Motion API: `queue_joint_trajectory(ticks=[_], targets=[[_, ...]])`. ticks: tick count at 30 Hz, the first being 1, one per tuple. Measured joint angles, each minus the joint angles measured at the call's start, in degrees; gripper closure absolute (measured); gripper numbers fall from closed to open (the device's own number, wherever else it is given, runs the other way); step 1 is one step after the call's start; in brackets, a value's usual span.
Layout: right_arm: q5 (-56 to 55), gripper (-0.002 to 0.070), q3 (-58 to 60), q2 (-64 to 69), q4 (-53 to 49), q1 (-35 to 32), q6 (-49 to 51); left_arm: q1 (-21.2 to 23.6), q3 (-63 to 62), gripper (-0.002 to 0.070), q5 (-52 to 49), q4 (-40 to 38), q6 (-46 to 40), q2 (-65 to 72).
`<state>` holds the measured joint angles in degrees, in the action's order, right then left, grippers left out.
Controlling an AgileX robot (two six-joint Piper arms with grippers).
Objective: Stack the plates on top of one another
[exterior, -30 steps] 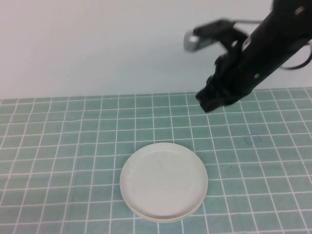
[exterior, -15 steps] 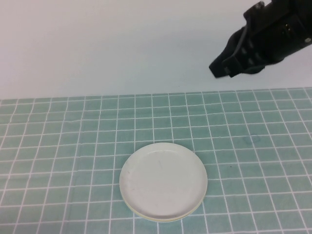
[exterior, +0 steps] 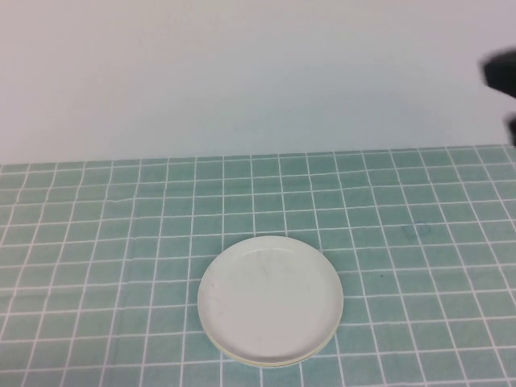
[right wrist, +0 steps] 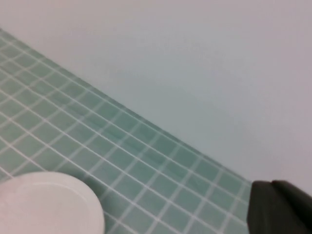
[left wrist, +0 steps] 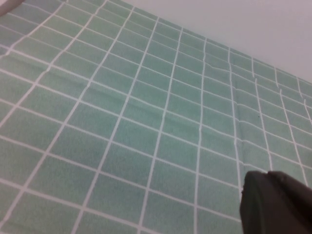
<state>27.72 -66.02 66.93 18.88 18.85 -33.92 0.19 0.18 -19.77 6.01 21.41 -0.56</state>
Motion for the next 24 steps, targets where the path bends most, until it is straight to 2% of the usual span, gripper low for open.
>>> queue_joint_trajectory(ticks=[13, 19, 24], targets=[[-16.1, 0.0678, 43.3, -39.1, 10.1, -19.0, 0.0, 0.0, 0.0, 0.0676, 0.0, 0.0, 0.0, 0.0], [-16.9, 0.0678, 55.4, -56.1, 14.0, -25.0, 0.0, 0.0, 0.0, 0.0676, 0.0, 0.0, 0.0, 0.0], [-17.2, 0.0678, 61.5, -65.7, 15.3, -26.6, 0.0, 0.0, 0.0, 0.0676, 0.1, 0.0, 0.0, 0.0]])
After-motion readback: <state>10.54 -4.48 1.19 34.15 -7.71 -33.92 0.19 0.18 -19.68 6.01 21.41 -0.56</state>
